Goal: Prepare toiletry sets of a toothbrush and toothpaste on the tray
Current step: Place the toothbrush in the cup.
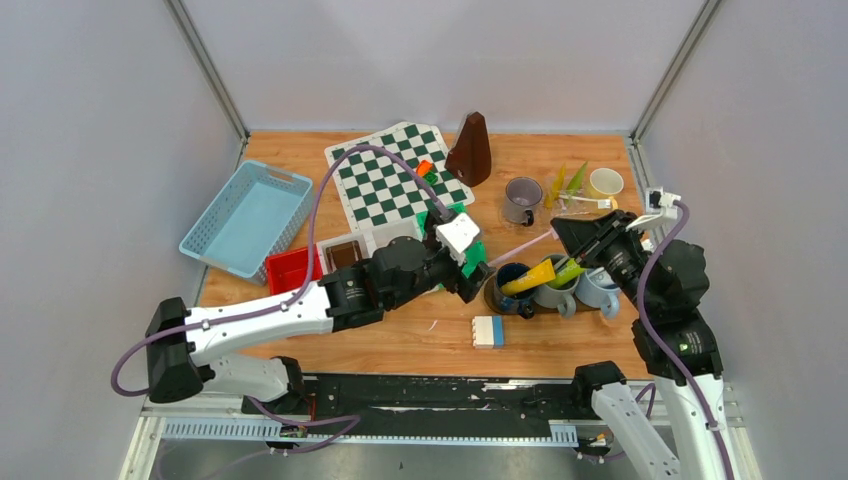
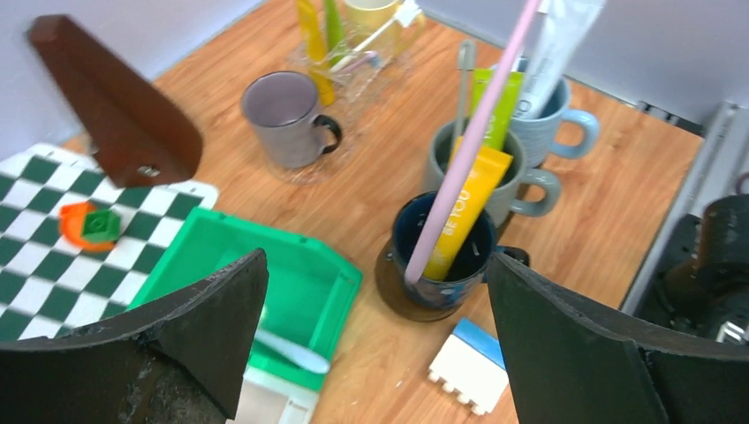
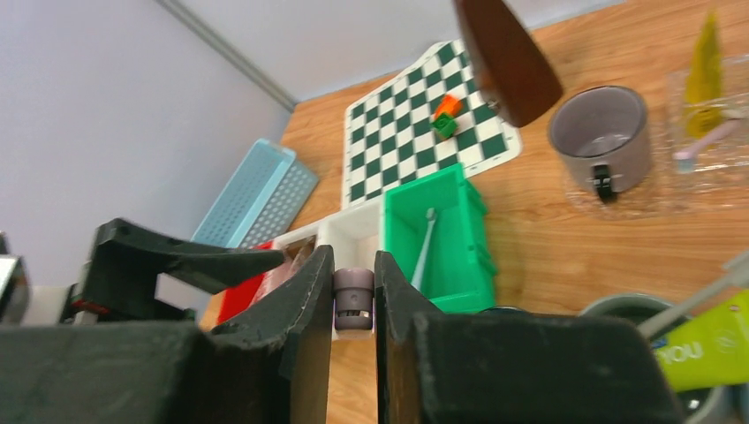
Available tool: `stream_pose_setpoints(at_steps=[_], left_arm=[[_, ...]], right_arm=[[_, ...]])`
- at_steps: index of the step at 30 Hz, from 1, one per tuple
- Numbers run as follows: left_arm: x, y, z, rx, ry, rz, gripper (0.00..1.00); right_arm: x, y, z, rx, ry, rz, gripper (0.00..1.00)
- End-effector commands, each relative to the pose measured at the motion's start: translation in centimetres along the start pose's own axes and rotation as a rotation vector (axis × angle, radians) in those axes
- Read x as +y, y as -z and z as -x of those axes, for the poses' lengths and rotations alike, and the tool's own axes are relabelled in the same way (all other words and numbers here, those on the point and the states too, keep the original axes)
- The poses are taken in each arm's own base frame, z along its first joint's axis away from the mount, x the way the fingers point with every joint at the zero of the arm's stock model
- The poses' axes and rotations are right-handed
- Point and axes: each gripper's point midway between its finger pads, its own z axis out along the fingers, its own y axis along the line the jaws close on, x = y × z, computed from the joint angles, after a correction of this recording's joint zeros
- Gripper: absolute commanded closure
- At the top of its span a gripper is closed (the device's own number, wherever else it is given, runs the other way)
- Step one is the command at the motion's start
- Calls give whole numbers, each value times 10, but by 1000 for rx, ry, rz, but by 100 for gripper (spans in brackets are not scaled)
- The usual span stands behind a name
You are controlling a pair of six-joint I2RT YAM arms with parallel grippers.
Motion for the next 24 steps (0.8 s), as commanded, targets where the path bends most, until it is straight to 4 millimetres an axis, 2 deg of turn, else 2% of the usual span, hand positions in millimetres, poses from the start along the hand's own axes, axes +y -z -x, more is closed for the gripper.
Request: stream_pose_setpoints(at_steps=[1,4,7,10,15,17,21,24], left_arm=[[40,26,11,-1,57,195,0],[70,39,2,21,152,297,0],[97,54,-20,69,268,395,0],[125,76,-41,95,342,501,0],[147,109,-58,90,405,610,0],[159,128,-60,72,414,674,0],[168,154,-70,78,418,745,0],[171,166,-74,69,422,772,0]], right_arm=[[-25,5,21,-106,88,-142,100],[-42,5,20,-121,110,-215,100],[-59,3,18,-128,122,-283,100],[-72,-1,9,-106,120,-325,100],[-87,-10,-7,-52,102,-359,100],[-92,-16,-15,-27,88,-364,100],[-96,-26,-32,22,60,-341,100],[-96,-35,-47,71,34,-308,100]])
